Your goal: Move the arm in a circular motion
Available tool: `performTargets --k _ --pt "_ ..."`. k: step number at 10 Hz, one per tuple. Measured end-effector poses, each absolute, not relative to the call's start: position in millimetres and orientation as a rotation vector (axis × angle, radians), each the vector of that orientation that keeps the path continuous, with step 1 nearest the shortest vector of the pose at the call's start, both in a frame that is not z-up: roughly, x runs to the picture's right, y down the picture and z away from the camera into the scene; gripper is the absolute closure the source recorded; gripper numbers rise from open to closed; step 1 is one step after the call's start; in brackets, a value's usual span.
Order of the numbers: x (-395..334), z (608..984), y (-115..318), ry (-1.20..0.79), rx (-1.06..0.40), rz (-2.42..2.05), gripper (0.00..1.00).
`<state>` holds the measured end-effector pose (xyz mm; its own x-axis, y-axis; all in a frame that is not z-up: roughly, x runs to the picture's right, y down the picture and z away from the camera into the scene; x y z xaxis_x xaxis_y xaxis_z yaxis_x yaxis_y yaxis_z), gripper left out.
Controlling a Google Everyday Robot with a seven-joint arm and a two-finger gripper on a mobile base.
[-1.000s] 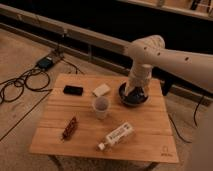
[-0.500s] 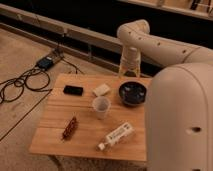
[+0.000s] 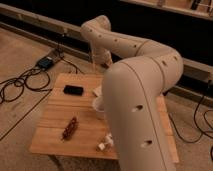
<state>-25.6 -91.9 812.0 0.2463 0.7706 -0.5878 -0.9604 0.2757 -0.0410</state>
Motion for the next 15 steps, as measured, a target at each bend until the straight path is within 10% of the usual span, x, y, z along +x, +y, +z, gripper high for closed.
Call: performTargets --k 8,15 --pt "-196 726 46 0.414 -0.552 1.092 0.35" --pt "-82 682 131 0.553 -0.563 1.425 0.35"
